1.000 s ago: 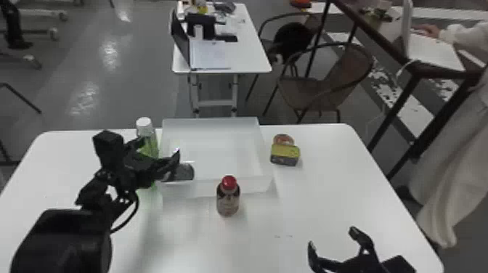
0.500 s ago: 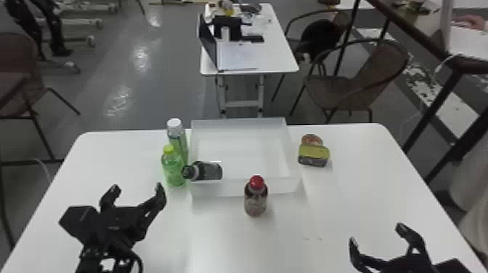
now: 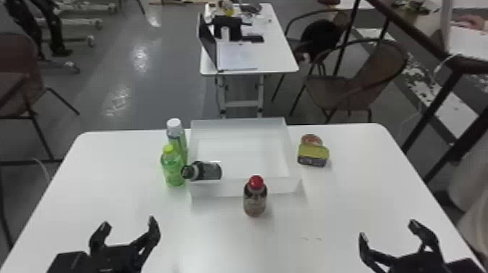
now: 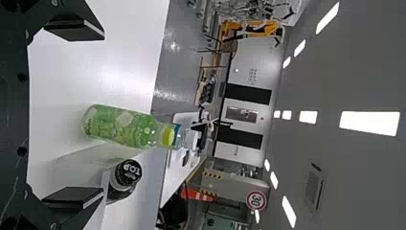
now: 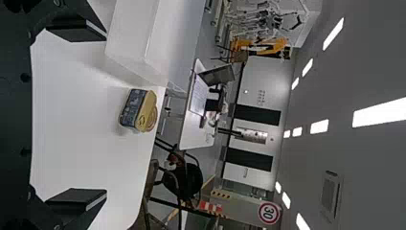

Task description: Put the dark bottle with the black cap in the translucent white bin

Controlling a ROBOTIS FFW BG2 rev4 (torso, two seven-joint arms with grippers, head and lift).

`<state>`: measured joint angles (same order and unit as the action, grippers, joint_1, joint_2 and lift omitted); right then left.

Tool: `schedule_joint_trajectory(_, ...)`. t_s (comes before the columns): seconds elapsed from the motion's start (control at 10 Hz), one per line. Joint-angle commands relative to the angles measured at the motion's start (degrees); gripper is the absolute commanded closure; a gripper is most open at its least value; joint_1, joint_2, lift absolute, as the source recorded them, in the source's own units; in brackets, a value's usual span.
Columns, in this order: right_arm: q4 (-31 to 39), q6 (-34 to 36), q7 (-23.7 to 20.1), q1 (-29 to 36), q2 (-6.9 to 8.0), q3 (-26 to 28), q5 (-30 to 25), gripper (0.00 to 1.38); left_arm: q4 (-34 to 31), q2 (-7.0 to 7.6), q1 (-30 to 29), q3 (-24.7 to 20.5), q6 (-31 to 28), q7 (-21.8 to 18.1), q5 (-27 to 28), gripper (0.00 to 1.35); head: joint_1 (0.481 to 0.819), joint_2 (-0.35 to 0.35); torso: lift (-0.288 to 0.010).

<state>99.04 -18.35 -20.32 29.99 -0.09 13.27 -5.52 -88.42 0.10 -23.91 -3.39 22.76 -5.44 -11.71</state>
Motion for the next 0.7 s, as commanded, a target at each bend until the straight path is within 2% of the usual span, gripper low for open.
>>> schedule_joint_trajectory(0.0, 0.46, -0.02, 0.37, 1.21, 0.14, 0.0, 0.16, 0.14, -0.44, -0.25, -0.53, -0.12, -0.18, -0.01, 1.43, 0.15, 0.695, -0.012, -0.011)
schedule_joint_trajectory(0.6, 0.02, 0.07, 0.46, 1.48, 0.14, -0.7, 0.25, 0.14, -0.61, 0.16, -0.61, 0.49, 0.53, -0.01, 2.05, 0.15, 0.695, -0.021, -0.011)
